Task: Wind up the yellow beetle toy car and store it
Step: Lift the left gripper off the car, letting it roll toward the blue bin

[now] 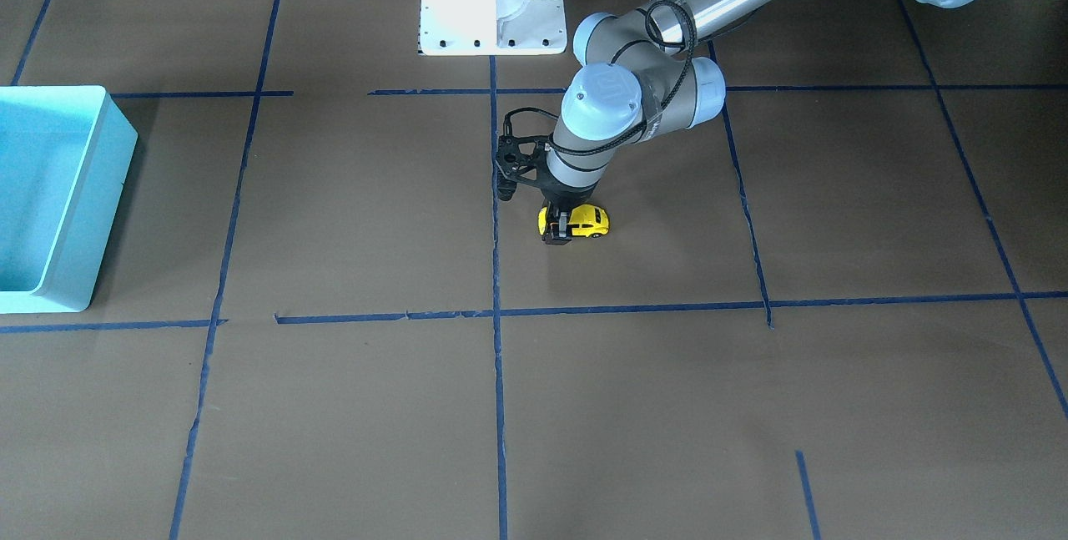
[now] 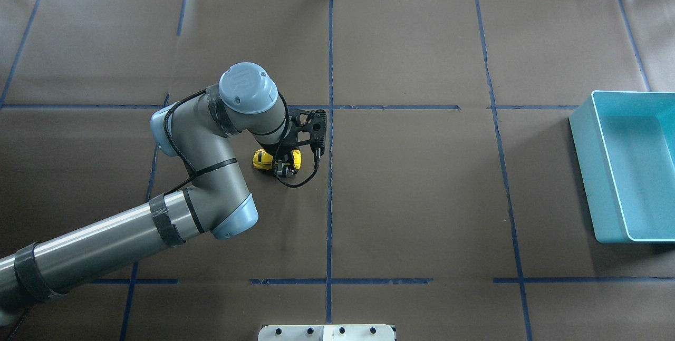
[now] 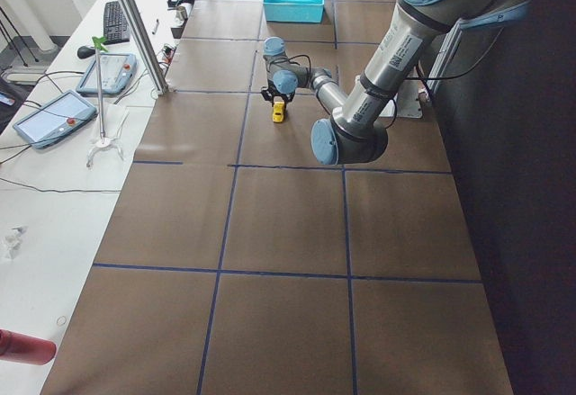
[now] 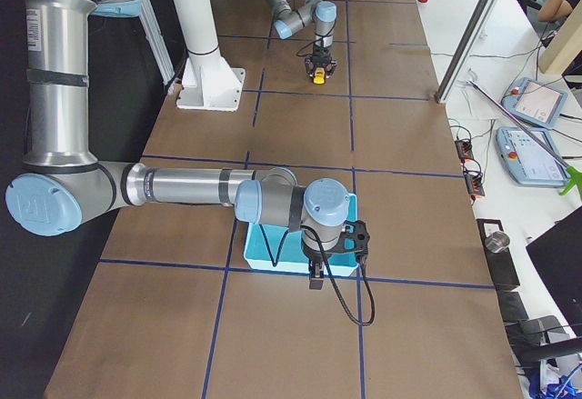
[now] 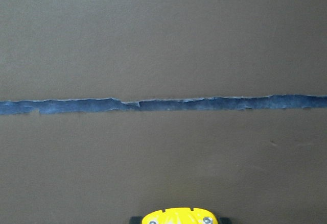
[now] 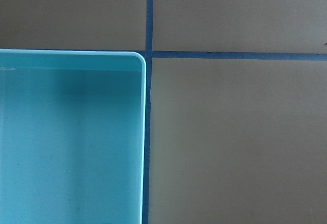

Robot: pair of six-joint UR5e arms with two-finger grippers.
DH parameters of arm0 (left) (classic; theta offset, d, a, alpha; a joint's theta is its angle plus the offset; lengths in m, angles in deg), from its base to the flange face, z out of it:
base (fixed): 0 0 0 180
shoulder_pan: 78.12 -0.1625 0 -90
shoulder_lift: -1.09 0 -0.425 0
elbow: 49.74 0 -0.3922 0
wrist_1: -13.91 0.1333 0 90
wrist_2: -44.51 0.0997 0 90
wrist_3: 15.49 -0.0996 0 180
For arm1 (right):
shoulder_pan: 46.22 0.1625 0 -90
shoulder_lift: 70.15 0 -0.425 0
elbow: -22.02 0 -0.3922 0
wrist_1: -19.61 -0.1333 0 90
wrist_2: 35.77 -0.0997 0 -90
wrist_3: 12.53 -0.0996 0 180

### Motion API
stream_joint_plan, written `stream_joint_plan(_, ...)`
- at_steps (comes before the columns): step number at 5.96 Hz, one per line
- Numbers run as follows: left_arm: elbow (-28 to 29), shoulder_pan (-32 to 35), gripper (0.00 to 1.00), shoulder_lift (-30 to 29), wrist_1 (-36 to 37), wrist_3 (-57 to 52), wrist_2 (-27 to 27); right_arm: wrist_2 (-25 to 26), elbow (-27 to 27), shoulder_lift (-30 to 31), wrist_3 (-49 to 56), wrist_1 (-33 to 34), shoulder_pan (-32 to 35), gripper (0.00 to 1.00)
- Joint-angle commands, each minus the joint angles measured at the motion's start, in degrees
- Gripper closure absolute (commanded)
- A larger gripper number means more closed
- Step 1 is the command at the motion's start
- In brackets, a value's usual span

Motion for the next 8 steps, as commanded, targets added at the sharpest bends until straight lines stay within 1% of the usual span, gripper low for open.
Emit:
stream_joint_plan(1,0.02,-0.12,0.0,0.05,0.08,-1.76,0.29,0.0,0.0,0.0,0.0,-0.04,0.0,0.0)
stream_joint_plan(6,-0.07,0.14,0.0,-0.04,0.69,-2.2,0.64,0.0,0.0,0.0,0.0,-0.04,0.0,0.0)
stream_joint_plan(8,-0.16,0.49,0.0,-0.04,2.87,-1.59,0.64,0.0,0.0,0.0,0.0,-0.04,0.0,0.0)
